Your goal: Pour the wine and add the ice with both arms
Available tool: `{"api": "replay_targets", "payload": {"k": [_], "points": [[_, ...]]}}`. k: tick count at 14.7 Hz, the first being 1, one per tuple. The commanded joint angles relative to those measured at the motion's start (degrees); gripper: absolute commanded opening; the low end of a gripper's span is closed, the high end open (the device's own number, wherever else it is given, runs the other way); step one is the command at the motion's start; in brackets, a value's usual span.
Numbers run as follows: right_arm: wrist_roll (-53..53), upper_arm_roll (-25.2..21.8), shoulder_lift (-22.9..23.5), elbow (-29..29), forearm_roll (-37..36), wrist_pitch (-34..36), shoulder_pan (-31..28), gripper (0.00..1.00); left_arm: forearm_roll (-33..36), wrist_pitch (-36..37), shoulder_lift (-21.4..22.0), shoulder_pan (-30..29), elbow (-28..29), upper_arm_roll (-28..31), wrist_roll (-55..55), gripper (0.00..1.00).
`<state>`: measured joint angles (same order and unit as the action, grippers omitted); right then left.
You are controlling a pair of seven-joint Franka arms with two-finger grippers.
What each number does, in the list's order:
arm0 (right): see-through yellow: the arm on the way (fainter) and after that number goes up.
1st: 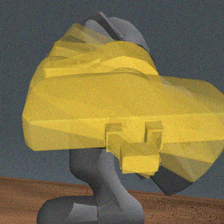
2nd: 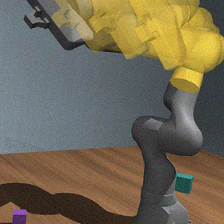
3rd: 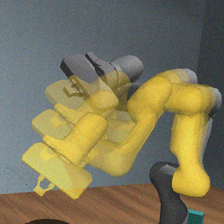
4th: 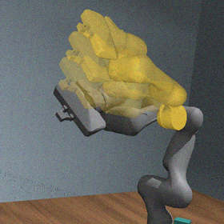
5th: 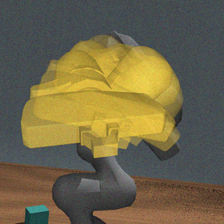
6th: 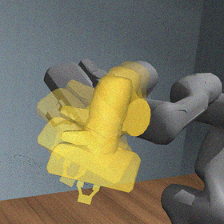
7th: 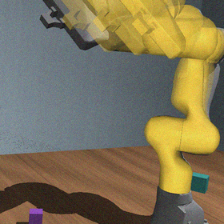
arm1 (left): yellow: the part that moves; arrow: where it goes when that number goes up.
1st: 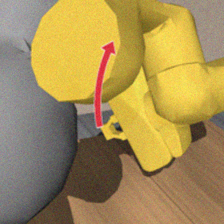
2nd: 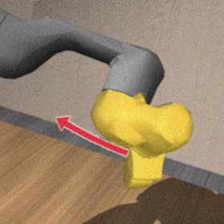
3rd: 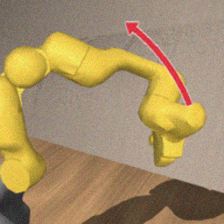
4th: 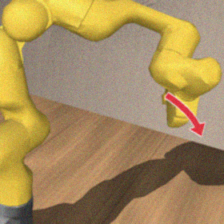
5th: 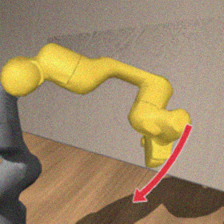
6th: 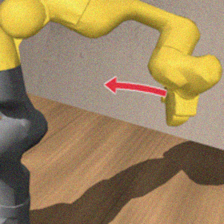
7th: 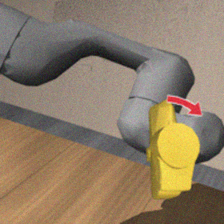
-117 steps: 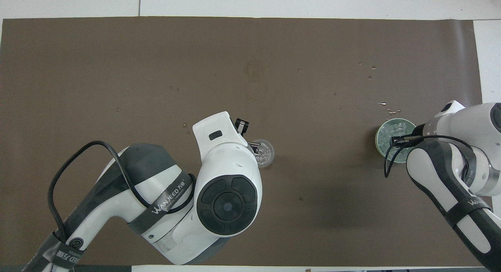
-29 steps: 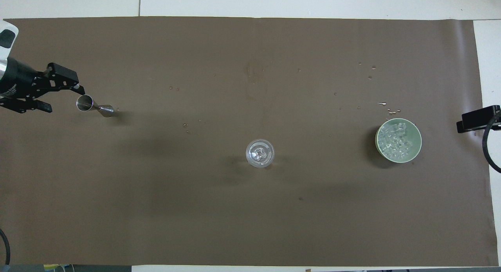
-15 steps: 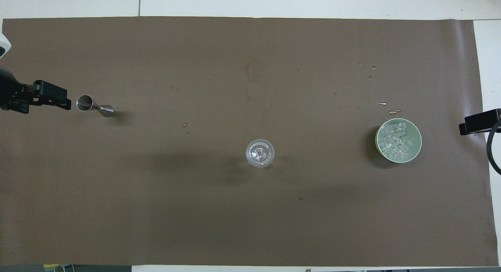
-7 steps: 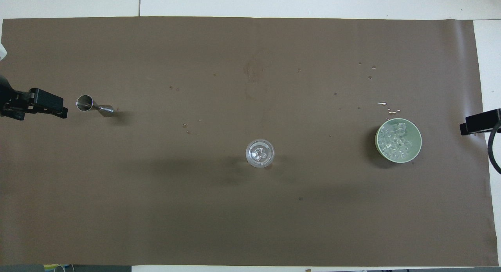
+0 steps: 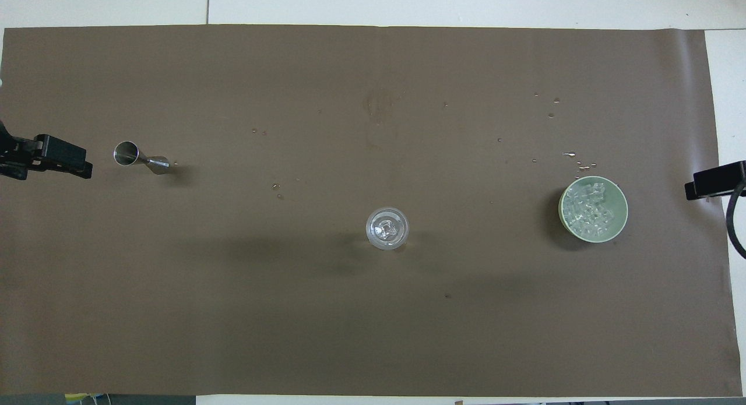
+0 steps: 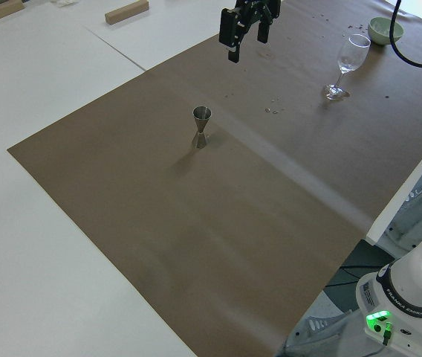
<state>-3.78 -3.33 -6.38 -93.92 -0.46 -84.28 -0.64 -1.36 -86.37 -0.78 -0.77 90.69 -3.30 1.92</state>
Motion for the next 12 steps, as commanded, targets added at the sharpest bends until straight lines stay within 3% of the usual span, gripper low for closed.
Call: {"api": "replay_targets", "payload": {"k": [1, 12], "points": [[-1.58, 0.69, -0.91, -1.36, 0.02, -1.24, -1.2, 1.0, 1.36, -1.17, 1.93, -0.1, 2.04, -0.39, 0.71, 1.0], [-1.58, 0.87, -0.91, -1.36, 0.02, -1.24, -1.2, 1.0, 1.98, -1.88, 1.75, 0.07, 1.95, -0.48, -0.34, 1.0]]}}
